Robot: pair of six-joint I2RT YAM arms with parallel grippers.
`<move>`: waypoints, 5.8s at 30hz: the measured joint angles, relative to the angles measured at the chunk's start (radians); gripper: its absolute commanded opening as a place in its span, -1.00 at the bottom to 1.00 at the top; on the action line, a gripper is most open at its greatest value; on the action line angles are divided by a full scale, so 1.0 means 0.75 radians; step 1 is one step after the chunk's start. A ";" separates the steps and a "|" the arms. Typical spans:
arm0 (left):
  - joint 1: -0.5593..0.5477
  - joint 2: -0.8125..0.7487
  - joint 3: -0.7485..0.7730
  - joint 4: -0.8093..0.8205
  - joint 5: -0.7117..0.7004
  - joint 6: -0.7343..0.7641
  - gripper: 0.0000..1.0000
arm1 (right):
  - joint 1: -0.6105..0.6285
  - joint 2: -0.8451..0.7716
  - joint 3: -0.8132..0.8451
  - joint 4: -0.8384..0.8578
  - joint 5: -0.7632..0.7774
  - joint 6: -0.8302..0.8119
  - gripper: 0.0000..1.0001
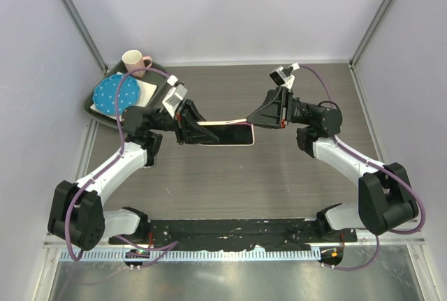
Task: Take the phone out of the phone case
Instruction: Remove the phone case from the phone.
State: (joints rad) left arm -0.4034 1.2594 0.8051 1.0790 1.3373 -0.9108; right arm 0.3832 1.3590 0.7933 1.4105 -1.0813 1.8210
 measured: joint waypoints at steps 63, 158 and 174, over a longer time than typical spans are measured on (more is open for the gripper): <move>0.048 -0.076 -0.045 -0.128 -0.119 0.043 -1.00 | -0.212 -0.312 0.074 -0.879 -0.226 -1.257 -0.03; 0.014 -0.085 -0.038 -0.410 -0.096 0.077 -1.00 | 0.011 -0.276 0.445 -2.564 -0.317 -2.982 -0.99; -0.048 -0.034 0.037 -0.397 0.014 0.007 -0.99 | 0.020 -0.294 0.529 -2.950 -0.375 -3.425 -0.77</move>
State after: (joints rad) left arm -0.4397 1.2343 0.8326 0.7815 1.3476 -0.9054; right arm 0.3985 1.1385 1.1900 -0.8021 -1.3624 -0.7479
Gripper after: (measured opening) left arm 0.208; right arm 0.192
